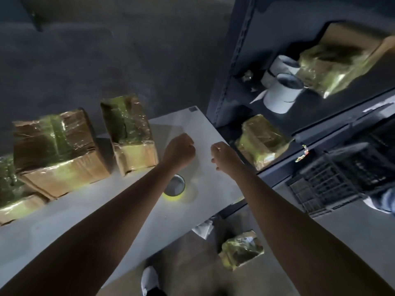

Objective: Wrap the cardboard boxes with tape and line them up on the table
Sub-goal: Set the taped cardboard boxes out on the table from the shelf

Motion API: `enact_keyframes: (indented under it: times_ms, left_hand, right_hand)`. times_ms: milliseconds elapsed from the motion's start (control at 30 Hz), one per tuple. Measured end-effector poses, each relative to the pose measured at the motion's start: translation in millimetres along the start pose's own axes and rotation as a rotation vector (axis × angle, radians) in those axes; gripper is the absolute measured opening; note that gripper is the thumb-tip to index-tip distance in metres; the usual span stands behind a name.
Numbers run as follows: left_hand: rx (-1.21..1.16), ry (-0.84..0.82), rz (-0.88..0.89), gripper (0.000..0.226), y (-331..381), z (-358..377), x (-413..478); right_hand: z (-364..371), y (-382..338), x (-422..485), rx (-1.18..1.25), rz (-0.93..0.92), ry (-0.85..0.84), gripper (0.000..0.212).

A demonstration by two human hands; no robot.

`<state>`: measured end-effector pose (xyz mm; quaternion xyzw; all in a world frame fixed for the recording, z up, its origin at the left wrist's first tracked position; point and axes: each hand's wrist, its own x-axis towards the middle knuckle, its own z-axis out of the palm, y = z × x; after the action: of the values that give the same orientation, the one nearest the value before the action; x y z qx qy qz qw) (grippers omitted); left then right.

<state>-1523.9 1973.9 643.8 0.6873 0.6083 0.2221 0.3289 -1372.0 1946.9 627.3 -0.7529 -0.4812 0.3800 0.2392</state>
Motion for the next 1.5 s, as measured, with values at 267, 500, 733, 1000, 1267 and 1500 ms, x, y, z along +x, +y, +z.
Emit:
enact_keyframes:
  times_ms: [267,500,733,1000,1267,1500]
  left_hand:
    - [-0.030,-0.007,-0.045,0.027,56,104,-68]
    - [-0.059,-0.101,-0.059,0.020,89,231,-133]
    - [-0.051,-0.212,-0.109,0.020,48,342,-164]
    - [0.079,-0.377,-0.143,0.018,-42,465,-156]
    - [0.165,-0.512,-0.146,0.033,-129,578,-124]
    - [0.322,-0.641,-0.125,0.055,-191,649,-88]
  right_hand:
    - [-56,101,-37,0.092,0.004,-0.042,0.031]
    - [-100,223,-70,0.319,0.129,-0.066,0.018]
    - [-91,337,-84,0.368,0.276,-0.072,0.021]
    - [-27,501,-64,0.289,0.485,-0.083,0.033]
    - [52,617,-27,0.204,0.555,0.004,0.041]
    - [112,690,7,0.038,0.715,-0.053,0.049]
